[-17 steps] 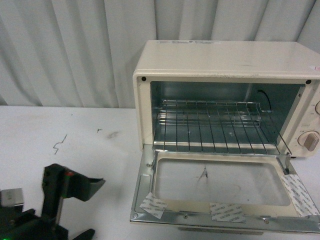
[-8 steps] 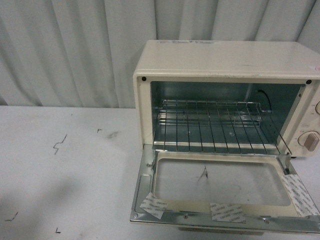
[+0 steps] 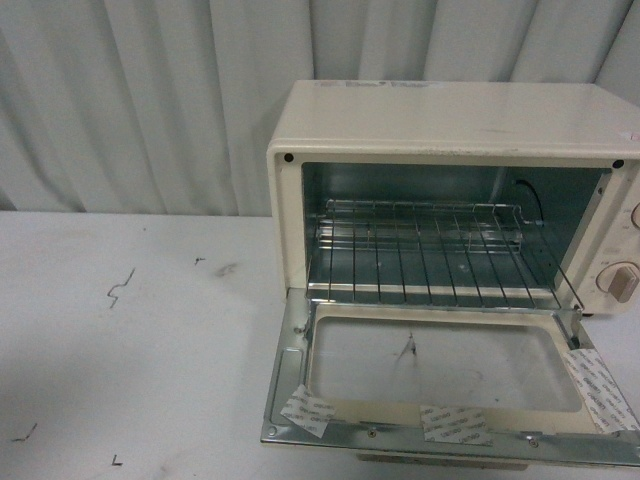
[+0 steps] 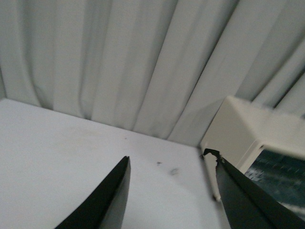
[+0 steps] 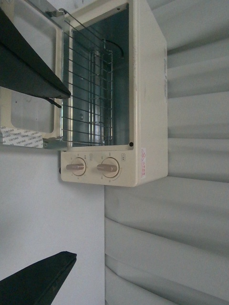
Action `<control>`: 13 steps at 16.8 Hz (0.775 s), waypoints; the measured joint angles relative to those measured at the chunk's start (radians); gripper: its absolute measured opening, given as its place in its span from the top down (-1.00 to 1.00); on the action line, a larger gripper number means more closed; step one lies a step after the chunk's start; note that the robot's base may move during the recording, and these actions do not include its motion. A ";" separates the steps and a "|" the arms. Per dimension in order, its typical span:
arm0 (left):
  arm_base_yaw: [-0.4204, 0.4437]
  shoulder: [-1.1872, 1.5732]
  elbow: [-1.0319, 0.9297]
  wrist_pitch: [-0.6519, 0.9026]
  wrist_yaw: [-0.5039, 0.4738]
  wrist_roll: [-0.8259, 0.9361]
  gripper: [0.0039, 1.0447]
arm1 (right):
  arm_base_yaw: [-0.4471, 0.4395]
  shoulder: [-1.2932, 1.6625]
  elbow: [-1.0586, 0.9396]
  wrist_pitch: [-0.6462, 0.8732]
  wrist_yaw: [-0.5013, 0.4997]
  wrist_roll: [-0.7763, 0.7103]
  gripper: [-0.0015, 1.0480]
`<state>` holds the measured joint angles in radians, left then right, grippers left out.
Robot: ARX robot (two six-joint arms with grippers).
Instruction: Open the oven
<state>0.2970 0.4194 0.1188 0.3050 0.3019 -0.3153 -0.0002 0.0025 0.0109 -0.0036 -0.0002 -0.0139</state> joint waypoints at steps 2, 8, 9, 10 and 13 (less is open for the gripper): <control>-0.071 -0.055 -0.032 -0.038 -0.071 0.213 0.34 | 0.000 0.000 0.000 0.000 0.000 0.000 -0.87; -0.305 -0.200 -0.076 -0.124 -0.283 0.298 0.97 | 0.000 0.000 0.000 0.000 0.000 0.000 -0.87; -0.303 -0.213 -0.088 -0.108 -0.297 0.298 0.97 | 0.000 0.000 0.000 0.000 0.000 0.000 -0.87; -0.294 -0.243 -0.113 -0.137 -0.301 0.298 0.97 | 0.000 0.000 0.000 0.000 0.000 0.000 -0.87; -0.297 -0.415 -0.113 -0.303 -0.303 0.298 0.97 | 0.000 0.000 0.000 0.000 0.000 0.000 -0.87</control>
<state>-0.0002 0.0044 0.0059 0.0021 -0.0006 -0.0174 -0.0002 0.0029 0.0109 -0.0040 0.0002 -0.0139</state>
